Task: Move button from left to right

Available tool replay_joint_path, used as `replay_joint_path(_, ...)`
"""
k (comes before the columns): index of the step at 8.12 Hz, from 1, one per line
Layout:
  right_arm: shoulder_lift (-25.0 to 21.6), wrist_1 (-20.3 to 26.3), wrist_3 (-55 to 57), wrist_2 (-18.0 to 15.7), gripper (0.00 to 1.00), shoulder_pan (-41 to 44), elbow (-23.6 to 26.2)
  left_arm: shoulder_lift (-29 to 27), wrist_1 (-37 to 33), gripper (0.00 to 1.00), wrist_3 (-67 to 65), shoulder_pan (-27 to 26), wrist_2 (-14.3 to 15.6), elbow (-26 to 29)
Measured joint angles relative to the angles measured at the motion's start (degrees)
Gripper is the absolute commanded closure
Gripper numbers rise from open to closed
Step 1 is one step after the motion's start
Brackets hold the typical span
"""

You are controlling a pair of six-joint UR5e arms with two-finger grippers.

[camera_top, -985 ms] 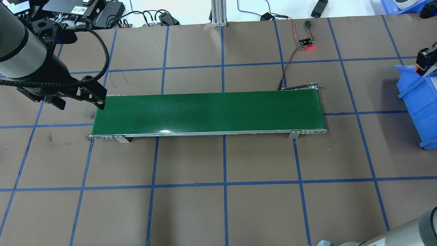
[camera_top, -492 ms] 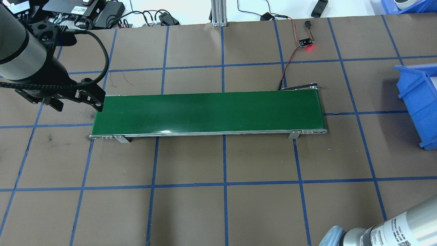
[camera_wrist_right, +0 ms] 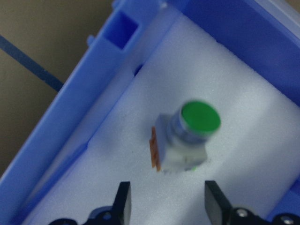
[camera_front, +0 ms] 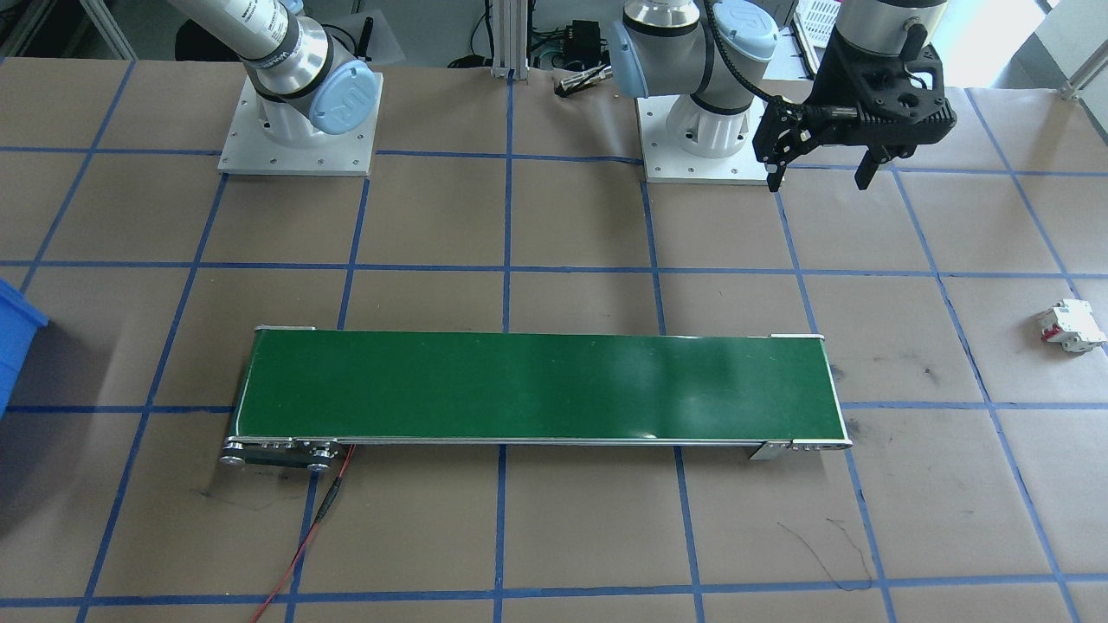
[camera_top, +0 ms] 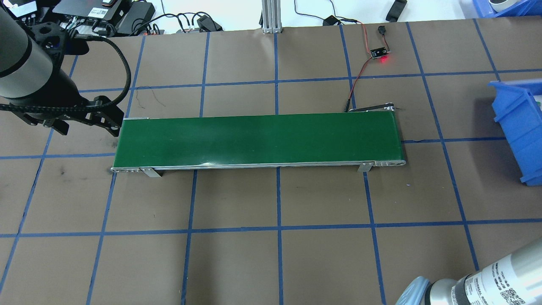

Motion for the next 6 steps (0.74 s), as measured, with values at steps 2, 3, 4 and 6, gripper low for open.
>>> replay_joint_path(2,-2.25,-0.63,-2.61,0.21,0.0,-0.05,0.13,0.0,0.15,0.0,0.0,-0.05,0.09,-0.07)
replay_joint_path(3,-4.68,-0.29,-2.54,0.58,0.0,-0.01,-0.04,0.0,0.23,0.0,0.02,-0.05,0.07,0.02)
replay_joint_path(4,-7.4,0.45,-2.28,0.85,0.0,0.4,-0.14,0.08,0.29,0.0,0.03,-0.06,0.02,0.21)
replay_joint_path(6,-13.81,5.57,2.15,2.3,0.0,3.82,-0.27,0.18,0.3,0.0,0.04,-0.11,-0.37,0.18)
